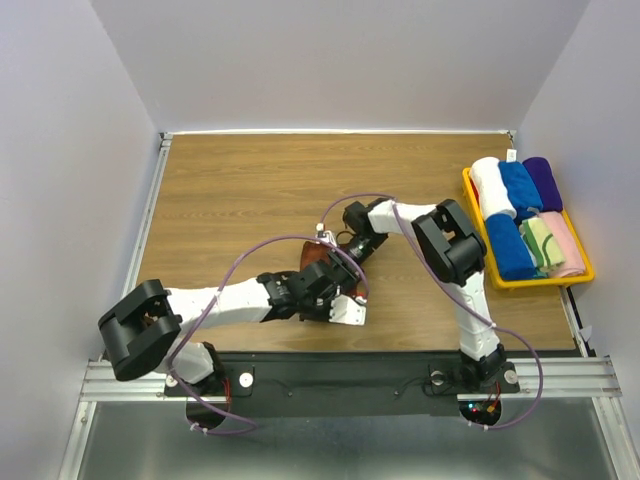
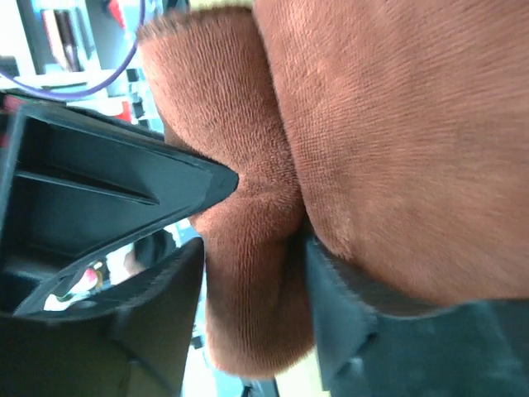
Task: Roll the towels
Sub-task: Roll the towel
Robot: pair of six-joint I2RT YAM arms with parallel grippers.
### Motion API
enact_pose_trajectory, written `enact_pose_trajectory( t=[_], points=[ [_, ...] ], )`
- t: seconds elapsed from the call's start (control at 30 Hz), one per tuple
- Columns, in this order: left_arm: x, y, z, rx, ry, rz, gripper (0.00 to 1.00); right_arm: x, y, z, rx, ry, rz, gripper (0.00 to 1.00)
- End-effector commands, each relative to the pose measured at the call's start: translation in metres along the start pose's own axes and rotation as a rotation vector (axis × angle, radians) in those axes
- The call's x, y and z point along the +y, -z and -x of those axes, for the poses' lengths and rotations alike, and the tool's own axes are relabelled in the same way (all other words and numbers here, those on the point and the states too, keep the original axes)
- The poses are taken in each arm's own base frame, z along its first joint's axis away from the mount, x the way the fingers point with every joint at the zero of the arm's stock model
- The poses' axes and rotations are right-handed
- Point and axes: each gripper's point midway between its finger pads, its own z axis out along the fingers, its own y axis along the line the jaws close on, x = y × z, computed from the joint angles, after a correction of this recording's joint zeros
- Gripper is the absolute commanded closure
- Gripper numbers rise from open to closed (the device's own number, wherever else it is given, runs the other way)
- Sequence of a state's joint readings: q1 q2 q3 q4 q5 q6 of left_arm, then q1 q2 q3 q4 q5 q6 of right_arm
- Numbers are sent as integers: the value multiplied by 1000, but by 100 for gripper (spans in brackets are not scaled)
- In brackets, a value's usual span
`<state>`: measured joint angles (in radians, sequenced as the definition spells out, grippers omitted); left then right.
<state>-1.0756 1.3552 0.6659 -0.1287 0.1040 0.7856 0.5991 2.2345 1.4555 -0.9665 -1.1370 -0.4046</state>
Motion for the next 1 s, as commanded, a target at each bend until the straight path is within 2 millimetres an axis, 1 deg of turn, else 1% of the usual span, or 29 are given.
enact_pose_trajectory(
  t=[0.0,0.03,0.07,0.13,0.17,0.2,0.23,0.3,0.33,0.37,0.4,0.43,0.5,0.53,0.57,0.63,0.67,0.7,0.73,0.77,0.8,0.83,0.87,0.93,0.97],
  points=[
    [-37,6,-6,15,53,-240,68,-9,38,38,-90,105,-139,38],
    [-36,8,-4,-4,71,-271,68,-12,50,44,-116,106,-168,33],
    [-37,10,-5,2,83,-297,69,-5,61,56,-146,135,-188,30],
    [-31,13,-7,-9,122,-319,70,2,79,67,-188,166,-219,19],
    [-32,15,-7,-21,141,-353,70,3,91,72,-215,182,-242,10],
    [-26,15,-4,-33,159,-367,70,16,104,81,-249,226,-265,6],
    [-23,16,-4,-41,180,-383,69,20,116,85,-275,246,-283,0],
    [-14,18,-4,-57,234,-428,67,30,133,91,-313,295,-329,0],
    [-10,18,-4,-66,249,-437,66,42,143,93,-335,335,-353,0],
    [-5,18,-4,-74,282,-460,65,45,153,94,-361,367,-389,0],
    [-2,16,-5,-74,291,-474,63,45,155,89,-366,379,-398,0],
    [-1,15,-6,-70,303,-499,62,58,165,86,-396,424,-420,0],
    [3,10,-12,-65,375,-584,61,63,170,83,-416,488,-464,0],
    [4,8,-10,-83,406,-616,60,62,167,73,-408,490,-472,0],
    [7,3,-16,-67,450,-652,59,74,173,70,-427,538,-499,0],
    [16,-3,-27,-53,510,-660,57,81,175,60,-425,589,-535,0],
    [19,-10,-31,-38,537,-681,55,87,176,51,-424,619,-562,0],
    [23,-13,-36,-30,560,-682,55,89,176,46,-424,632,-573,0],
    [25,-16,-38,-25,582,-694,55,91,175,41,-420,643,-578,0],
    [27,-23,-41,-13,611,-721,54,87,172,33,-408,631,-595,0],
    [30,-26,-42,-10,628,-732,54,90,173,29,-405,652,-615,0],
    [32,-28,-44,-3,652,-740,54,88,171,26,-393,652,-635,0],
    [33,-34,-47,5,681,-766,54,83,166,22,-363,655,-672,0],
    [35,-40,-49,10,703,-783,54,79,160,19,-330,660,-698,0],
    [33,-44,-54,19,734,-804,54,76,151,19,-297,675,-720,0]
  ],
)
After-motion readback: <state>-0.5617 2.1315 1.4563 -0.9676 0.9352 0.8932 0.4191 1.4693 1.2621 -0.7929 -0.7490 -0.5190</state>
